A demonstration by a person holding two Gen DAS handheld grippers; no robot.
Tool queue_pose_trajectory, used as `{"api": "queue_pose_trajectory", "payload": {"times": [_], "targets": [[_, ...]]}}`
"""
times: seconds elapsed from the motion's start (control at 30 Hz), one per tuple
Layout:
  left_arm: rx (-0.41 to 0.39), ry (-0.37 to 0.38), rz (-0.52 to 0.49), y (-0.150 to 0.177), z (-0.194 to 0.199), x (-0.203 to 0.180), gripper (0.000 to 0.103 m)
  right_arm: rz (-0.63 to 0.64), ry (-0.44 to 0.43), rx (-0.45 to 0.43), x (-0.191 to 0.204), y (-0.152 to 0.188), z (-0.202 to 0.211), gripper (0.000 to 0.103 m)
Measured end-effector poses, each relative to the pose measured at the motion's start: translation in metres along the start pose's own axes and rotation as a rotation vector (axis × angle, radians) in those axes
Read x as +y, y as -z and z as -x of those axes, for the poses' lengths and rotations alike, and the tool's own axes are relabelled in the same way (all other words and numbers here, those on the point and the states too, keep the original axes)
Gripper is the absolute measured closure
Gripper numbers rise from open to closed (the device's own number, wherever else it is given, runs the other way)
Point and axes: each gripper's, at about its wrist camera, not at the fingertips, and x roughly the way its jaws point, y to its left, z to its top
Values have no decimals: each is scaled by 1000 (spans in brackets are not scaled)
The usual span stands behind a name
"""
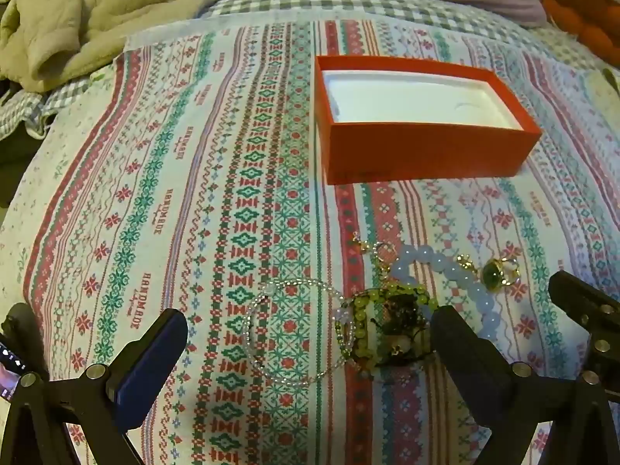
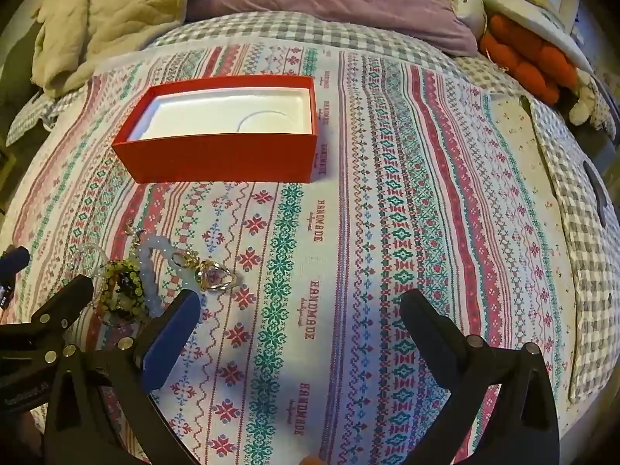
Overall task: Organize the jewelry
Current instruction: 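Move both tools toward the jewelry pile beside the red box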
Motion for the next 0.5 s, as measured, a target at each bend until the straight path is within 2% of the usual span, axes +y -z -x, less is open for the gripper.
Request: {"api": "queue_pose_trajectory", "payload": {"times": [0.5], "targets": [[7,19,-5,4,1,-5,0,-15,-13,7,1,-1,2,0]]}}
